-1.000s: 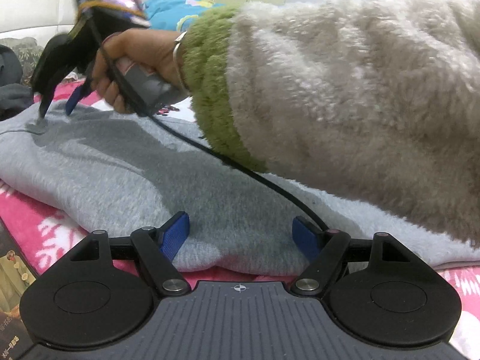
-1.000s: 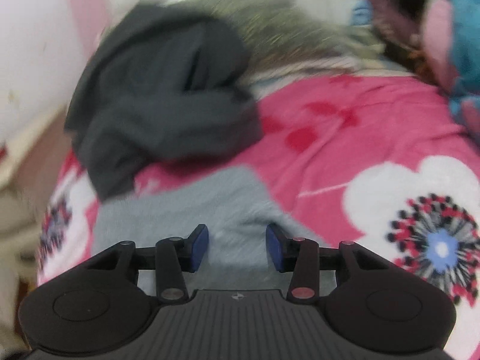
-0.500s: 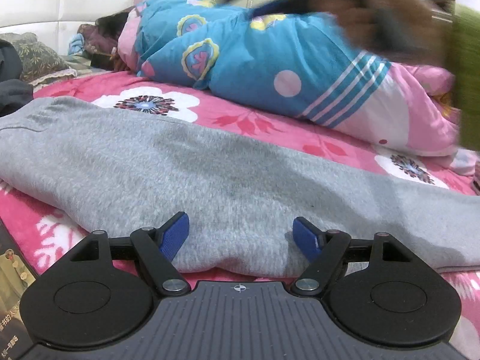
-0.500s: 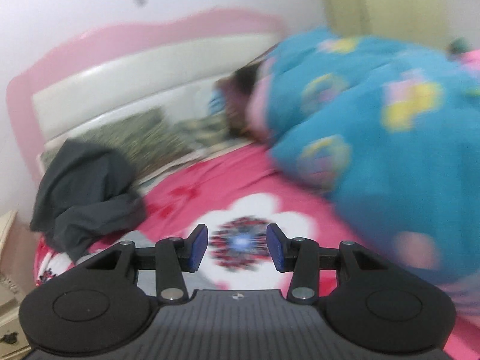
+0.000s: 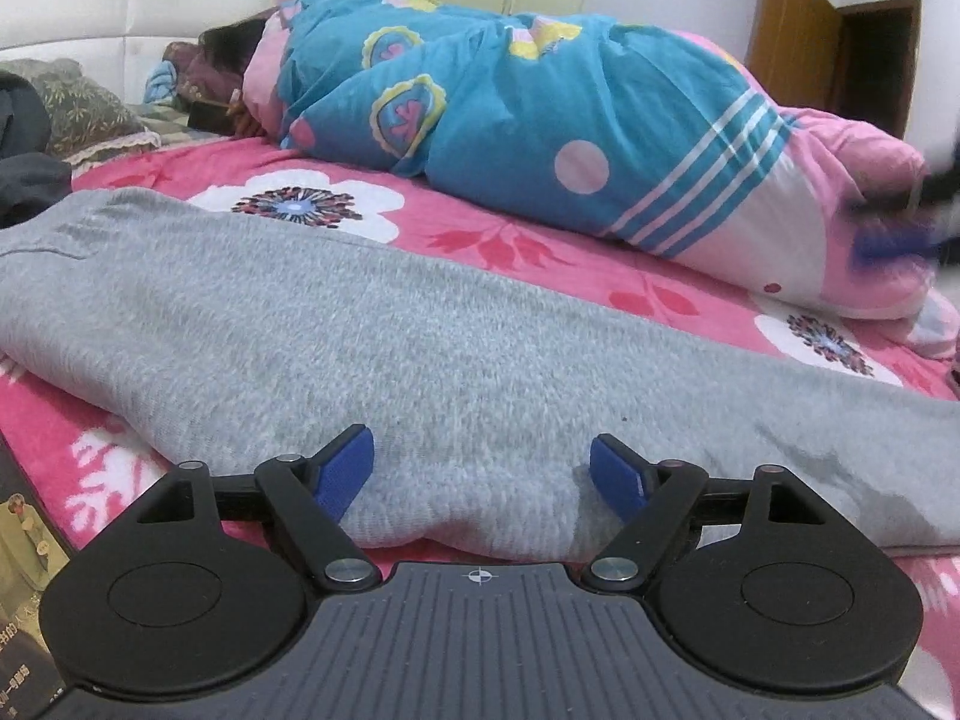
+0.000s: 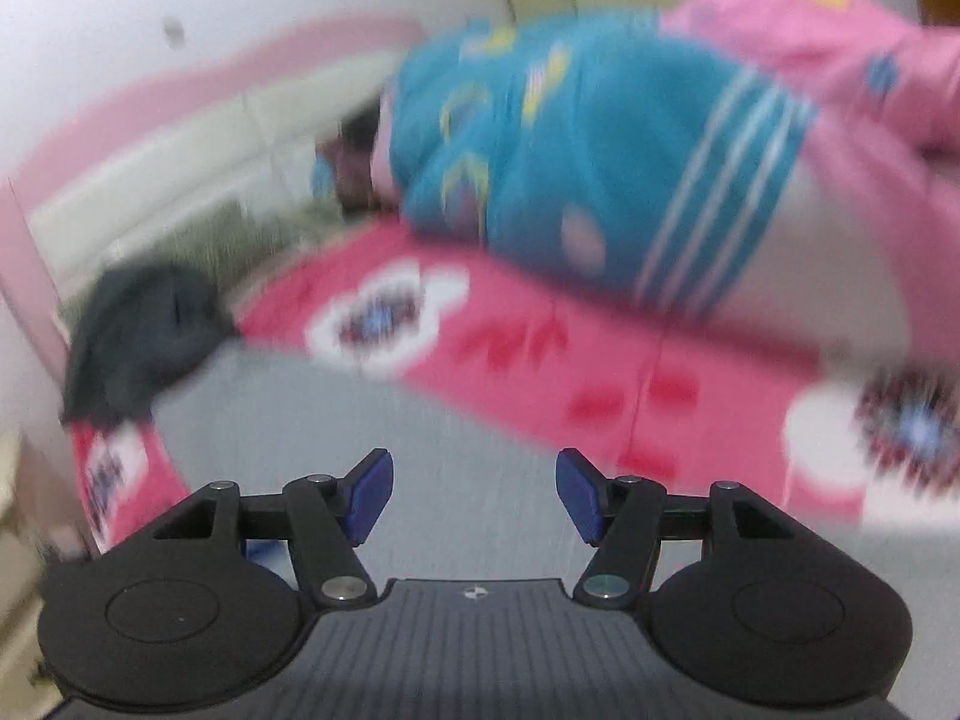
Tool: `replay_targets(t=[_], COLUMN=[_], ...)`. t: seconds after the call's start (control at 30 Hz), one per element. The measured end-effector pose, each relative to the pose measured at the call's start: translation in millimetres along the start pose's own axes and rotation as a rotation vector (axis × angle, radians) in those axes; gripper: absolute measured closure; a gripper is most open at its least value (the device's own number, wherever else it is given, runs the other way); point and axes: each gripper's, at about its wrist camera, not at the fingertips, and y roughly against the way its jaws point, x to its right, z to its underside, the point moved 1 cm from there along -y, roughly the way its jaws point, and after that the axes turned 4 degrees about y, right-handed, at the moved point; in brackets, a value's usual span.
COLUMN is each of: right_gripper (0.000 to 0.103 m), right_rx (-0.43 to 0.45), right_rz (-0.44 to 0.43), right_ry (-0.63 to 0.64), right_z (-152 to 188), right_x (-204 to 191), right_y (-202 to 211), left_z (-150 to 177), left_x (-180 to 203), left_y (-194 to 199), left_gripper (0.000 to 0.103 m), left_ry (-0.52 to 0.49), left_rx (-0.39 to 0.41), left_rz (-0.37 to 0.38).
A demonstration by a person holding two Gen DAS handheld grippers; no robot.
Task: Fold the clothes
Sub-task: 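Bring the open right gripper back over the grey garment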
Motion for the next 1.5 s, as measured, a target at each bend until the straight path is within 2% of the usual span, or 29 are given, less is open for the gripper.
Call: replay_targets(t=[0.13,0.2,0.3,0.43,0.63,0.93,1.1,1.5], right_gripper=[0.041,0.041,0.041,0.040,0.036,0.036,0.035,0.019], right_rx=[-0.053,-0.055,-0.076,-0.047,-0.031,-0.006,0.004,0.032], right_rz=[0.020,0.093,0.210,0.250,0.274,0.312,0.312,0.309], right_ry=[-0.027,0.019,0.077,0.135,0.137,0.141,0.119,0.100], right_z=[37.4,45.7,61.8,80.7,87.1,96.6,99.2,106.8], right_x=[-15.4,-25.2,-30.1,-38.0,-40.9,-45.1,-37.4,-32.5], right_y=[-49.2,-68.0,-85.8,-81.8,-64.9,-39.7,-50.2,-61.5], left_z=[-0.5,-0.4,-0.3,-0.7,-0.1,-0.9,-0.9,0.0], left_x=[-1.0,-1.3,-1.7,-0.5,3.1,8.1,10.6,17.7], left_y=[0.0,0.1,0.0,-0.6,-1.8,-3.6,-5.1,-8.9], left_gripper=[0.023,0.023,0.023,0.021,0.019,0.016,0.012,0.005], left_ry=[0.006,0.005,0.002,-0.003,-0.021,-0.037,-0.048,-0.073], left_rx=[-0.003,-0.003,-0.004,-0.009,-0.012,-0.023,-0.029,-0.034], left_rz=[0.006,0.009,0.013,0.012,0.003,-0.014,-0.019,-0.036])
